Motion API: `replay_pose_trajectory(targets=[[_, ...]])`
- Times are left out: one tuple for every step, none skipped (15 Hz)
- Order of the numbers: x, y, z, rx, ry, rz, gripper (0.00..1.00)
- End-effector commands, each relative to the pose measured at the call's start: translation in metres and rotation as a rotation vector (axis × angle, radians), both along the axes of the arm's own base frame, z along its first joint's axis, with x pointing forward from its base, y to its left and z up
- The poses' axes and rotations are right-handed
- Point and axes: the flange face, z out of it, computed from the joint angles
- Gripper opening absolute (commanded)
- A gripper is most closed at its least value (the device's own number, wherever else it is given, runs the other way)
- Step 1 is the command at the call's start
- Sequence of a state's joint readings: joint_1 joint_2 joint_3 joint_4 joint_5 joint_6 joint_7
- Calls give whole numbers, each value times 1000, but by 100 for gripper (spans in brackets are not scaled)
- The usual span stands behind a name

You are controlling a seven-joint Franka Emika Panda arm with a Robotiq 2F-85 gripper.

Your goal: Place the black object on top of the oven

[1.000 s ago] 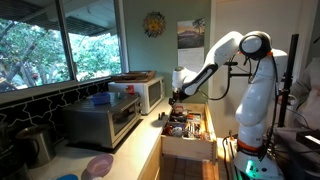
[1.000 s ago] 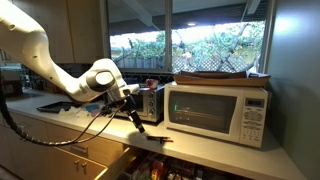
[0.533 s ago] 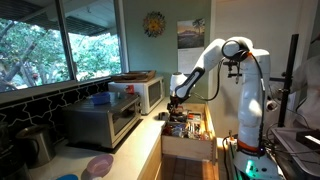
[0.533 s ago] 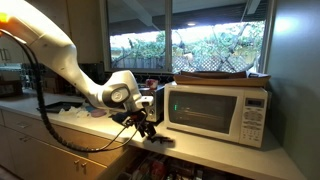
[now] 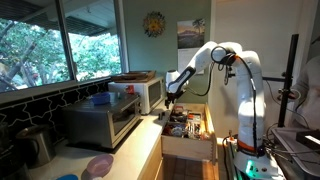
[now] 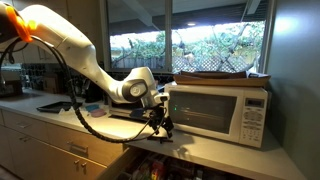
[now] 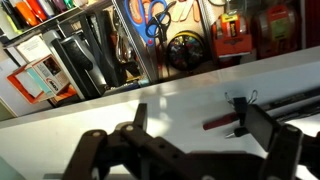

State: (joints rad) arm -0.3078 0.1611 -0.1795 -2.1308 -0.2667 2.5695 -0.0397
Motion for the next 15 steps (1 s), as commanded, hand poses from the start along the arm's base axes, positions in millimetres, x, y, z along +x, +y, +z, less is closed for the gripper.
replay_pose_trajectory(targets=[[1, 9, -3, 12, -19, 132, 100], [4, 11, -3, 17, -13, 181, 100], [8, 12, -1, 16, -6, 238, 100], [11, 13, -1, 18, 1, 295, 100], [13, 15, -2, 35, 10, 341, 100], [14, 15, -4, 38, 24, 372, 100], [15, 14, -11, 52, 42, 383, 100], [16, 13, -15, 62, 48, 392, 100], [17, 11, -19, 70, 42, 385, 100], [19, 10, -24, 79, 37, 377, 99], [21, 10, -29, 93, 24, 354, 92], [24, 11, -33, 110, 11, 329, 85], [27, 13, -36, 127, -6, 305, 72], [30, 15, -36, 142, -23, 288, 63], [32, 16, -38, 154, -35, 282, 59]])
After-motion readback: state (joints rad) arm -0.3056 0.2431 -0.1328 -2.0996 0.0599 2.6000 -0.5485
